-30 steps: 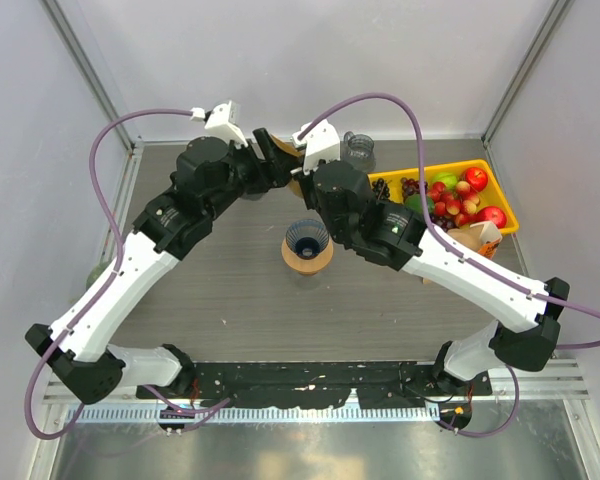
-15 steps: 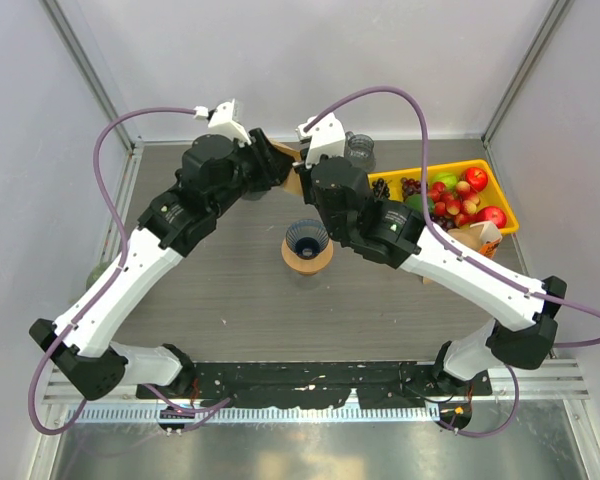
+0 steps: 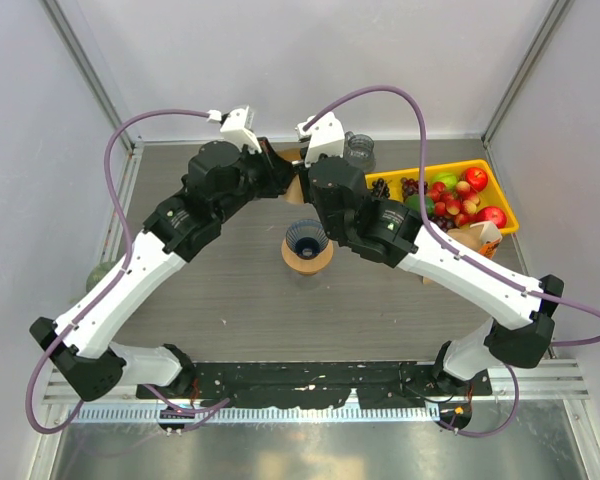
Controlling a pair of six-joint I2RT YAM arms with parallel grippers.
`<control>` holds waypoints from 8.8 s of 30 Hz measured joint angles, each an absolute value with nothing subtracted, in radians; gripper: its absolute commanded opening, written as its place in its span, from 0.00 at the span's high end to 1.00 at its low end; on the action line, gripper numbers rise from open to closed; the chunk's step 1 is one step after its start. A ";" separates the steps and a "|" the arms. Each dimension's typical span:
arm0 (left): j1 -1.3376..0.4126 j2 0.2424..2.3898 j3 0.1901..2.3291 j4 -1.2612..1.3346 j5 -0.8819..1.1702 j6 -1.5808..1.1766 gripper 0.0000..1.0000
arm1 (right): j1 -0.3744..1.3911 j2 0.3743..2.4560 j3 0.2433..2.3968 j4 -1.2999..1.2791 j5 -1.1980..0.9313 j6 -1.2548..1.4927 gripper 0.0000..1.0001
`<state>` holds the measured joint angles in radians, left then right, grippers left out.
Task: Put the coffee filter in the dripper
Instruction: Place the coffee filter in the coffee dripper.
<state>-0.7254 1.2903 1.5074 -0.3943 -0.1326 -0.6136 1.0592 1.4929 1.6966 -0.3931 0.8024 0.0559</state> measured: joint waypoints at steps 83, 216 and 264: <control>-0.656 1.267 1.620 -0.680 0.226 -0.047 0.60 | 1.052 1.313 1.475 -0.442 0.353 -0.361 0.95; -0.633 1.220 1.303 -0.303 0.059 -0.522 0.90 | 0.850 1.447 1.673 -0.566 0.140 0.113 0.95; -0.595 1.073 1.296 -0.380 0.093 -0.546 0.01 | 0.762 1.427 1.726 -0.718 0.129 0.098 0.95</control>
